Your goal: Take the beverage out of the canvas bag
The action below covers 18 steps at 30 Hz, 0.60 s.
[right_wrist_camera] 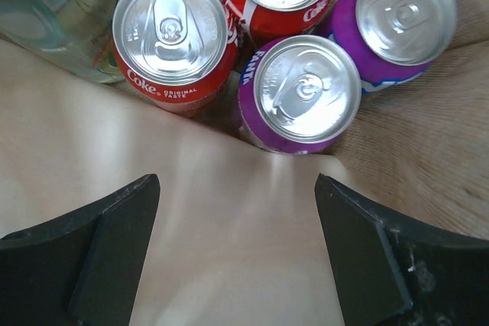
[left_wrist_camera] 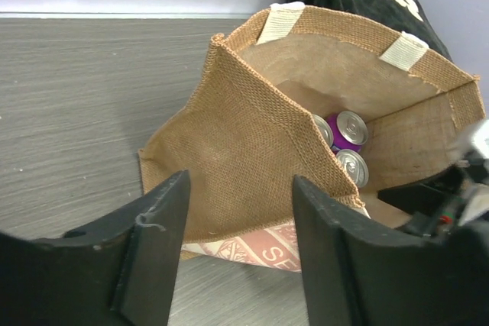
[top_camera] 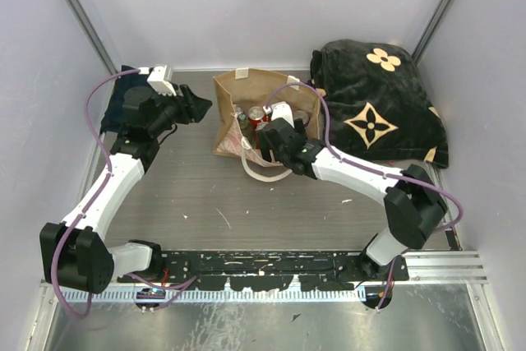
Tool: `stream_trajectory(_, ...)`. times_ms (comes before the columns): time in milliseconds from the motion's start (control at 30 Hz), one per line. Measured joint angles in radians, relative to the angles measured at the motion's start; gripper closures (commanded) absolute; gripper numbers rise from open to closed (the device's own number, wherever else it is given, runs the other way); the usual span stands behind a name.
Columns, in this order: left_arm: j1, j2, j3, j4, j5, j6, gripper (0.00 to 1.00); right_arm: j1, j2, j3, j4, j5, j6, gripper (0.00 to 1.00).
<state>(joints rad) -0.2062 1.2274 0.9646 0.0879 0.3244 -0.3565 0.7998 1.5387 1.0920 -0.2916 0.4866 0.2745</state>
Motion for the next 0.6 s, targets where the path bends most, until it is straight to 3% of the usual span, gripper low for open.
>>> stream_trajectory(133, -0.005, 0.000, 0.005, -0.001, 0.035, 0.005, 0.20, 0.003, 0.090, 0.017, 0.008, -0.015, -0.010, 0.11)
stream_trajectory(600, -0.076, 0.000, 0.025, -0.027, 0.113, 0.051, 0.17, 0.054, 0.266, 0.162, -0.037, -0.011, -0.051, 0.11)
